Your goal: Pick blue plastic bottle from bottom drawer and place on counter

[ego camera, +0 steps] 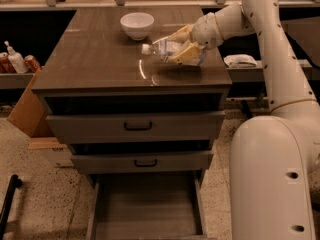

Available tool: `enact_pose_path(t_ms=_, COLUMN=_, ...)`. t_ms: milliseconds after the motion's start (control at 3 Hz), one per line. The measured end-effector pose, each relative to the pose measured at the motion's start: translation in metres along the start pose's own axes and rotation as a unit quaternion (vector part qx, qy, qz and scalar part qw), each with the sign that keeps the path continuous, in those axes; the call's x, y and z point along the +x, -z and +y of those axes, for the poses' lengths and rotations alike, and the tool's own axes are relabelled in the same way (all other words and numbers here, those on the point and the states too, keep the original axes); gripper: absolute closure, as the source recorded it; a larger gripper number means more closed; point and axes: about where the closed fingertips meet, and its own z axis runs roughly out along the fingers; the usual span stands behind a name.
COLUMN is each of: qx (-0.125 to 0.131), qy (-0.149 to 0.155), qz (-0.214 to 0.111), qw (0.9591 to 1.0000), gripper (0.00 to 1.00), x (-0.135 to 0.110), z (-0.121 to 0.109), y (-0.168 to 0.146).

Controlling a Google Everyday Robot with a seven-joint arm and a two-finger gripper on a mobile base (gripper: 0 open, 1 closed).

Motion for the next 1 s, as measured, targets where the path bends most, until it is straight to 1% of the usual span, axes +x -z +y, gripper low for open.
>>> enact_pose_path(t_ms=333, qx=-0.001, qy=-0.003, qz=0.0, qw=1.0, gripper=0.11, x=0.003, z=-0.003, y=-0.003)
enact_pose_path(t_ms=667, qx=0.003, qy=0.001, qz=0.0, qw=1.0, gripper=0.0, x=0.001, z=-0.008, y=-0.001)
enact_pose_path(t_ms=1000, qx=0.025, qy=0.02, qz=0.012, qw=0.9994, gripper=0.0, x=-0.012, z=-0.015, y=0.02)
